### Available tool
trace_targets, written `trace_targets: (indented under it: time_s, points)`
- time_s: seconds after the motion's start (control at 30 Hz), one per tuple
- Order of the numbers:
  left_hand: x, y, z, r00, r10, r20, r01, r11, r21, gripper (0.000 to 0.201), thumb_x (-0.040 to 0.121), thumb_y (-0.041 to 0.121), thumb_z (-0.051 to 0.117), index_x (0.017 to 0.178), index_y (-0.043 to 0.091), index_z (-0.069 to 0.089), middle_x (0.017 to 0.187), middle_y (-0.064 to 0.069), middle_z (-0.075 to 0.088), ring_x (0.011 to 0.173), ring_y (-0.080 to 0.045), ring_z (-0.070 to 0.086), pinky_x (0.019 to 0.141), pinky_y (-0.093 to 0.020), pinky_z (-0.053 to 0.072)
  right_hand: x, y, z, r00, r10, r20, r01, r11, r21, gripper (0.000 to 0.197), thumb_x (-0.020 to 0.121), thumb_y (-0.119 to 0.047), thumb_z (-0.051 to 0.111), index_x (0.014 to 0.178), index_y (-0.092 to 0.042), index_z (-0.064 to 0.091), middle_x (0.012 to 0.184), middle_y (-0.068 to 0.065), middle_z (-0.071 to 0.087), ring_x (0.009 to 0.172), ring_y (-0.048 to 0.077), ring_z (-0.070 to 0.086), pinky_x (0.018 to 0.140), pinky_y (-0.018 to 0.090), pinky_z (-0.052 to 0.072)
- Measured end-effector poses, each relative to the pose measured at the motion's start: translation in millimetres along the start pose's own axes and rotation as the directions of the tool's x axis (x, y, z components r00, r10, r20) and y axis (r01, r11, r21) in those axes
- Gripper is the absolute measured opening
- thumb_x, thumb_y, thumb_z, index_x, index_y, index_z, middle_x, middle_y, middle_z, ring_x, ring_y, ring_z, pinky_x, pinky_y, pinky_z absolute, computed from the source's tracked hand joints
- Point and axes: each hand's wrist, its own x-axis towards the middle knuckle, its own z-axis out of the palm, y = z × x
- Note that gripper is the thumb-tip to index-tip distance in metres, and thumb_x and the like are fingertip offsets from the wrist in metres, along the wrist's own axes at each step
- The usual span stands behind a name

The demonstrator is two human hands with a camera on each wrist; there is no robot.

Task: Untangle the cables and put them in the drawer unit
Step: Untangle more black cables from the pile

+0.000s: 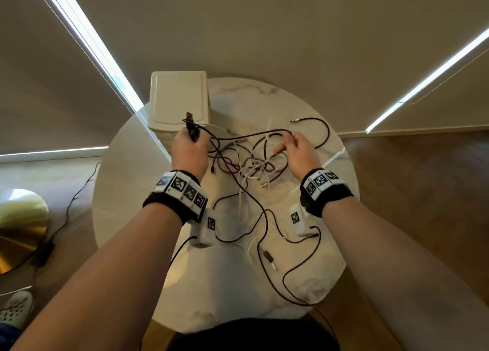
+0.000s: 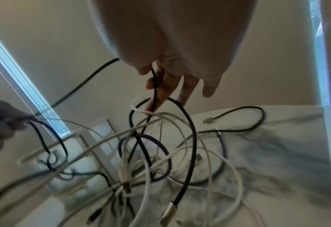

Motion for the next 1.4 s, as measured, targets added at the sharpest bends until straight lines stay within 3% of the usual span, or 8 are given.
trace_targets:
  time_s: [0.2,0.33,0.63,0.8,0.97,1.07,1.23,1.4]
  points:
    - [-11,4,6,0.987,0.028,0.155,-0.032,0.999,0.021,0.028,0.101,0.027,0.062,0.074,0.023,0.054,0.071,0.004,0.055,0.064,-0.011,0.049,0.063,-0.030,0.041,-5,19,7,0.986,0.160,0.049,-0.166,0.975,0.150,0.073,0.102,-0.066,0.023,0.082,-0.020,0.077,0.091,-0.003,0.078,0.092,0.012,0.066,0.086,0.028,0.042]
    - [-17,3,21,0.991,0.036,0.130,-0.032,0.999,-0.038,0.036,0.095,0.022,0.063,0.064,0.020,0.045,0.061,0.005,0.045,0.058,-0.016,0.040,0.059,-0.031,0.037,0,35,15,0.942,0.254,0.218,-0.175,0.929,-0.325,0.029,0.103,-0.027,0.040,0.118,-0.020,0.064,0.115,0.017,0.066,0.109,0.037,0.062,0.092,0.040,0.049]
    - [-6,4,4,0.995,0.084,-0.056,-0.089,0.990,-0.110,0.024,0.099,0.022,0.060,0.079,0.009,0.053,0.065,0.001,0.045,0.056,-0.010,0.039,0.047,-0.012,0.033,-27,71,15,0.947,0.195,0.256,0.000,0.796,-0.605,0.021,0.092,-0.060,0.055,0.088,-0.039,0.056,0.101,0.004,0.063,0.108,0.031,0.053,0.096,0.043,0.047]
    - [-14,4,5,0.990,0.117,-0.084,-0.127,0.985,-0.115,0.038,0.100,0.022,0.058,0.067,0.020,0.038,0.061,0.008,0.036,0.046,-0.003,0.033,0.048,-0.013,0.031,-11,47,19,0.929,0.206,0.308,0.048,0.758,-0.651,0.032,0.103,-0.047,0.048,0.117,-0.028,0.070,0.114,0.008,0.069,0.103,0.028,0.062,0.093,0.040,0.050]
    - [-13,3,4,0.994,0.083,-0.068,-0.089,0.992,-0.089,0.035,0.101,0.028,0.059,0.071,0.021,0.042,0.065,0.008,0.041,0.052,-0.003,0.037,0.049,-0.011,0.033,33,-30,4,0.933,0.193,0.305,-0.201,0.980,-0.005,0.035,0.107,-0.020,0.040,0.094,-0.011,0.071,0.096,0.011,0.076,0.080,0.025,0.070,0.078,0.039,0.055]
    - [-13,-1,4,0.996,0.085,-0.041,-0.086,0.995,-0.046,0.032,0.102,0.030,0.059,0.074,0.019,0.047,0.065,0.010,0.046,0.052,-0.001,0.042,0.049,-0.010,0.033,38,-86,-9,0.981,0.106,0.162,-0.174,0.853,0.492,0.034,0.110,-0.027,0.037,0.092,-0.014,0.063,0.085,0.007,0.076,0.068,0.024,0.069,0.067,0.034,0.055]
    - [-17,-10,4,0.997,0.070,-0.031,-0.071,0.997,-0.018,0.023,0.102,0.032,0.058,0.088,0.013,0.058,0.074,0.007,0.055,0.066,-0.006,0.049,0.060,-0.022,0.040,32,-94,-8,0.996,-0.063,0.066,-0.003,0.701,0.713,0.039,0.110,-0.033,0.038,0.101,-0.003,0.062,0.098,0.009,0.076,0.089,0.018,0.072,0.067,0.021,0.053]
    - [-18,-7,-6,0.982,0.098,-0.159,-0.109,0.992,-0.061,0.028,0.104,0.028,0.053,0.080,0.016,0.044,0.068,0.010,0.045,0.060,-0.004,0.043,0.059,-0.023,0.034,26,0,30,0.977,0.037,0.211,-0.006,0.990,-0.143,0.019,0.105,-0.020,0.044,0.102,-0.015,0.062,0.078,-0.008,0.064,0.073,0.017,0.062,0.067,0.020,0.043]
